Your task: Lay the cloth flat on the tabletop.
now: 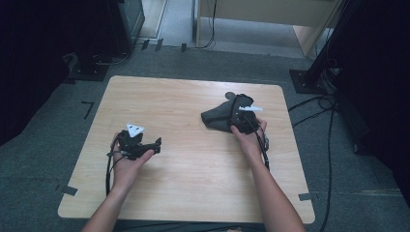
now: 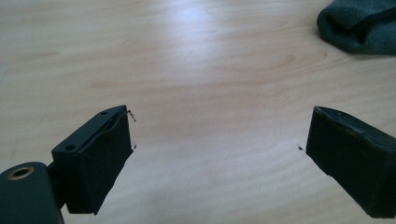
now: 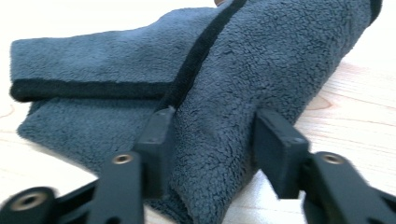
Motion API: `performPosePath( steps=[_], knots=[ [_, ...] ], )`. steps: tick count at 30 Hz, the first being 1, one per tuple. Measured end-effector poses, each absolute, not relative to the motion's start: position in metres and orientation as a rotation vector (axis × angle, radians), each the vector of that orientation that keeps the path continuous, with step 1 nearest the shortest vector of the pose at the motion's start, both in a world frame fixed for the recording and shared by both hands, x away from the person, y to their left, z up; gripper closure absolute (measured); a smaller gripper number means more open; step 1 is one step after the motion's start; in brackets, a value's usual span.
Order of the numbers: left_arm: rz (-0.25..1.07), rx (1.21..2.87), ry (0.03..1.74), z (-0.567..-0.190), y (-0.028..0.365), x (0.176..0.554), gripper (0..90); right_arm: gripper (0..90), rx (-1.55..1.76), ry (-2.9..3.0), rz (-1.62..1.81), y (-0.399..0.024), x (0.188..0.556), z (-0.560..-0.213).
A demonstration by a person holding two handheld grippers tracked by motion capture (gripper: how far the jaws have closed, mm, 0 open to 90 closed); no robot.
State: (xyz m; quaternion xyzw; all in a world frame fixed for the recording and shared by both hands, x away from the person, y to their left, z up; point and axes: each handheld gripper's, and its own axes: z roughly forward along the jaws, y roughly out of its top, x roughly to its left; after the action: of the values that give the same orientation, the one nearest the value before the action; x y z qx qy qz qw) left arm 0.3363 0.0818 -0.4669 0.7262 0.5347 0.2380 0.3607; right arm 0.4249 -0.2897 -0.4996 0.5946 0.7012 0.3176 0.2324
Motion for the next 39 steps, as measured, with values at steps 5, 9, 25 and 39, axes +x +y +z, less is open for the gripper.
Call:
performPosePath(
  steps=[5, 9, 25, 39],
  knots=[
    [0.616, 1.88, 1.348, -0.47, 0.065, 0.35, 6.6, 75.4, 1.6, 1.937, 0.838, -0.291, 0.423, -0.501],
    [0.546, 1.888, 1.339, -0.474, 0.051, 0.365, 7.2, 82.4, 1.579, 1.948, 0.869, -0.292, 0.422, -0.502],
    [0.45, 1.994, 1.183, -0.495, -0.004, 0.399, 15.4, 81.6, 1.307, 2.193, 1.043, -0.255, 0.4, -0.502],
    [0.423, 2.003, 1.171, -0.503, -0.024, 0.413, 34.4, 42.1, 1.529, 2.02, 1.023, -0.256, 0.413, -0.497]
  ],
)
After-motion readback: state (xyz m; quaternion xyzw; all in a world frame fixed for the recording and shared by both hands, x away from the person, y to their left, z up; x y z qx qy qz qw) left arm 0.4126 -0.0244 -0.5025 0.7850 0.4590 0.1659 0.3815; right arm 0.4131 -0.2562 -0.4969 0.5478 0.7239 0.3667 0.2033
